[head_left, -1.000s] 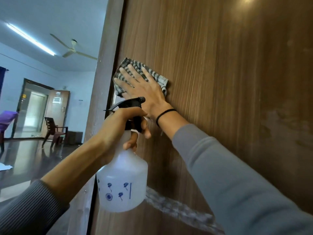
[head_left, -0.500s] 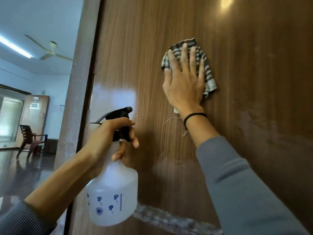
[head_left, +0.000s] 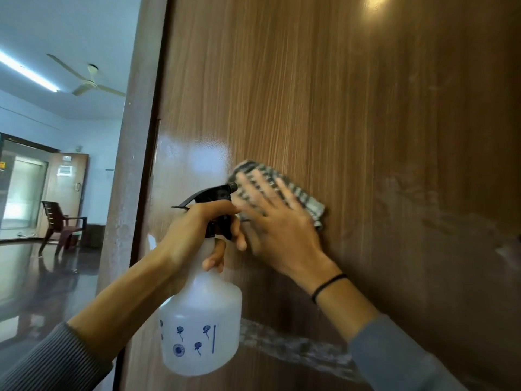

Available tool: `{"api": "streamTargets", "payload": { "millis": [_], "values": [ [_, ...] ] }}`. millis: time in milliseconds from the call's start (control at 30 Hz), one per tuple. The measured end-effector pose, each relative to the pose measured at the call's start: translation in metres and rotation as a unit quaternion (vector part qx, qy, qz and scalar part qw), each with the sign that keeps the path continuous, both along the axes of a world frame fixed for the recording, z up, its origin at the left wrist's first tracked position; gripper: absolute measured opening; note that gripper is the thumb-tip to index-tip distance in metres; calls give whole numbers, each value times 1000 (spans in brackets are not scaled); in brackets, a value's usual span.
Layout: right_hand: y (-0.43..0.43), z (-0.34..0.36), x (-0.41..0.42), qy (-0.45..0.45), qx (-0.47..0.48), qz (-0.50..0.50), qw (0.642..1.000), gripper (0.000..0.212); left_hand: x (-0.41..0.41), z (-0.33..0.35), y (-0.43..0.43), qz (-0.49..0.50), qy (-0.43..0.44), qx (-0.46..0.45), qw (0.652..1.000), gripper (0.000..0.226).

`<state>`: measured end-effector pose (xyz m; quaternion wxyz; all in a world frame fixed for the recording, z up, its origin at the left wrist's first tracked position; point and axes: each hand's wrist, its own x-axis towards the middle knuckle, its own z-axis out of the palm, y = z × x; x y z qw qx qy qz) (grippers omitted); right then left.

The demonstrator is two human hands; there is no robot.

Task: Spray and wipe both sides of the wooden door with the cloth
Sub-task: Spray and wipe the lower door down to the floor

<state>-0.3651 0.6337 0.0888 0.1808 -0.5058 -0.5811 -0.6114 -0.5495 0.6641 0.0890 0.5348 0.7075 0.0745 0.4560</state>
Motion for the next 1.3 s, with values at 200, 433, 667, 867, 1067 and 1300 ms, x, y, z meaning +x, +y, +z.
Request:
{"api": "streamTargets", "payload": {
  "millis": [200, 433, 667, 867, 1067, 1300],
  "values": [
    [-54, -4, 52, 138, 114, 6, 984, 55, 12, -9, -8, -29, 11, -1, 1000, 41],
    [-90, -36, 47, 292, 110, 171, 934, 55, 52, -23, -27, -91, 70, 50, 992, 40],
    [-169, -54, 59, 373, 280, 218, 857, 50, 96, -28, -86, -138, 72, 31, 987, 34],
    [-186, -20, 70, 344, 309, 219, 859, 50, 115, -17, -97, -161, 88, -19, 983, 37],
    [-103, 13, 66, 233, 137, 92, 958, 52, 95, 8, -87, -138, 22, 18, 990, 31],
    [-109, 23, 101, 53, 42, -72, 995, 54, 112, 27, -78, -119, 22, 72, 990, 28]
  ]
}}
